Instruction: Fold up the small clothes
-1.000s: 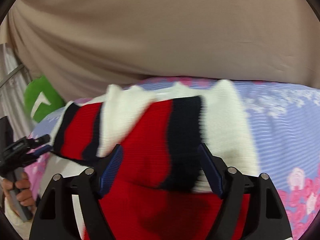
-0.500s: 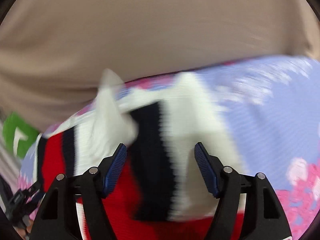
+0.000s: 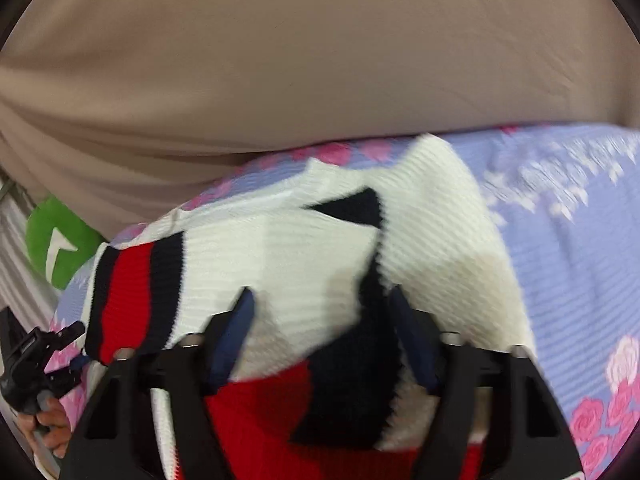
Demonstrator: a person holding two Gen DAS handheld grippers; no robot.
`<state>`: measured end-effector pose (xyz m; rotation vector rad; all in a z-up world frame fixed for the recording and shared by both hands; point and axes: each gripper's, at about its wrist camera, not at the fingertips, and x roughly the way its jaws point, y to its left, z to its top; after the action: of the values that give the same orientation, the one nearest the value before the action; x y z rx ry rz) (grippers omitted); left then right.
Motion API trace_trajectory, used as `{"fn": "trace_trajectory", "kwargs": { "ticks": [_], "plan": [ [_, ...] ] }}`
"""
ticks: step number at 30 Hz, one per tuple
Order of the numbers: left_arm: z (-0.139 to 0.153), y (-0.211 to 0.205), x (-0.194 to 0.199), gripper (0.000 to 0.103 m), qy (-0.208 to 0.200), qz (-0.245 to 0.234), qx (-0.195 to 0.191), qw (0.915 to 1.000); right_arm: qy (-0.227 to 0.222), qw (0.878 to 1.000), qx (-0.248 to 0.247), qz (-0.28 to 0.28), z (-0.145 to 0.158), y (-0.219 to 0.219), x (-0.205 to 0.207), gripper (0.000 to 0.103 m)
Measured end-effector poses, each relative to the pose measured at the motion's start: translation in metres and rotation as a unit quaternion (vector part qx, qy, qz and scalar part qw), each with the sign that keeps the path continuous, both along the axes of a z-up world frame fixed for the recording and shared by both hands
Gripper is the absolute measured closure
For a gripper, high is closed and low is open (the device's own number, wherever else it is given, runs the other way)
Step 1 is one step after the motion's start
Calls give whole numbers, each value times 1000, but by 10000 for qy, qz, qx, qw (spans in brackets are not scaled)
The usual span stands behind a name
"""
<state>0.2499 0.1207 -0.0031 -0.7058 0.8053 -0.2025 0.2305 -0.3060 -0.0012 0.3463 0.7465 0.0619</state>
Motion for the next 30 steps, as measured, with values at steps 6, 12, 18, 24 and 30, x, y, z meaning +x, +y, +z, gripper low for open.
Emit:
{"fn": "trace_trajectory", "kwargs": {
  "ticks": [6, 12, 18, 24, 30],
  "plan": [
    [34, 1, -19, 95, -499, 173, 338, 9980, -1191, 9925, -117, 252, 69, 8, -39, 95],
    [20, -27, -35, 95, -328, -139, 1234, 9917, -237, 9949, -926, -336, 20, -24, -28, 95],
    [2, -43, -37, 95, -179, -177, 1692, 9853, -499, 9967, -598, -228, 13, -34, -43, 95],
    [-4, -40, -36, 93, -260, -174, 1757, 9839, 122, 9977, -623, -250, -17, -42, -31, 95],
    [-4, -46, -42, 92, -272, -99, 1671, 9855, -303, 9916, -1030, -718, 26, -31, -73, 70]
  ]
}}
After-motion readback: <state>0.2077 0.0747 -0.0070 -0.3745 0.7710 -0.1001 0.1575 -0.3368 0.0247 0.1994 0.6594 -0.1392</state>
